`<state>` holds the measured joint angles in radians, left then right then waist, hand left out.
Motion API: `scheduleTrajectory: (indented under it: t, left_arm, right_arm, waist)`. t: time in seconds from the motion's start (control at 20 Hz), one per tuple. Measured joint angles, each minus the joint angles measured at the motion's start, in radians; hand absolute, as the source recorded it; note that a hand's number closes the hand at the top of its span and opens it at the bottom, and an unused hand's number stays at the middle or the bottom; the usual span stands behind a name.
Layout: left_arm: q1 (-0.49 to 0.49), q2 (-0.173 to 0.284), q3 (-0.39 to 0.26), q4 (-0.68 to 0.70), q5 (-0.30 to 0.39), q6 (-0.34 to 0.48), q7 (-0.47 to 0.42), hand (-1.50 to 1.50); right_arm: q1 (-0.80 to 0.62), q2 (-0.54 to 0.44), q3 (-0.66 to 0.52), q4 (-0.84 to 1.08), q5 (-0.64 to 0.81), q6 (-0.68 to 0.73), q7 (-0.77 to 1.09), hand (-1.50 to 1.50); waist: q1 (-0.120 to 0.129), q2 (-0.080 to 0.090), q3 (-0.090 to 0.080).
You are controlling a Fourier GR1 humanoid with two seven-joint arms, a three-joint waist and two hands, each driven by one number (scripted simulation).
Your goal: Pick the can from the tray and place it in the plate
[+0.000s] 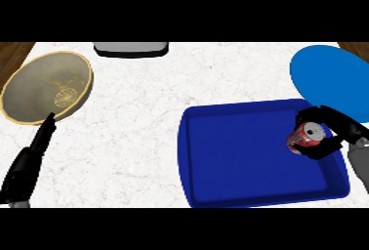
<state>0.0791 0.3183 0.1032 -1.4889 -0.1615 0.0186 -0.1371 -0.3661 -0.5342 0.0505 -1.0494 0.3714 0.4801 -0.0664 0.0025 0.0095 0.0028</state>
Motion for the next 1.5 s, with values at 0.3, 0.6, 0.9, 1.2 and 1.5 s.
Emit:
scheduleTrajectory:
  t: [0.3,0.6,0.9,1.2,1.5]
  left_arm:
    - [0.002,-0.001,0.01,-0.006,0.008,0.003,-0.01,0.0]
    - [0.001,-0.012,0.001,-0.013,0.007,0.004,-0.015,0.0]
    - [-0.001,-0.013,-0.006,-0.018,0.007,-0.003,-0.015,0.0]
    - [-0.006,-0.023,-0.024,-0.016,-0.007,0.0,-0.008,0.0]
    - [-0.028,-0.02,-0.03,-0.002,-0.012,-0.01,-0.012,0.0]
  right_arm:
    - [0.005,-0.302,-0.127,0.131,0.079,-0.074,-0.108,1.5]
    - [-0.009,-0.458,-0.254,0.27,0.099,-0.229,-0.259,1.5]
    - [-0.042,-0.537,-0.372,0.377,0.066,-0.364,-0.473,1.5]
    - [-0.087,-0.583,-0.448,0.479,-0.004,-0.317,-0.738,1.5]
    - [-0.162,-0.605,-0.44,0.576,-0.002,-0.27,-0.866,1.5]
  waist:
    - [-0.003,0.023,0.009]
    - [0.013,0.028,0.015]
    - [0.026,0.022,0.016]
    - [0.039,0.018,0.013]
    - [0.064,0.018,0.007]
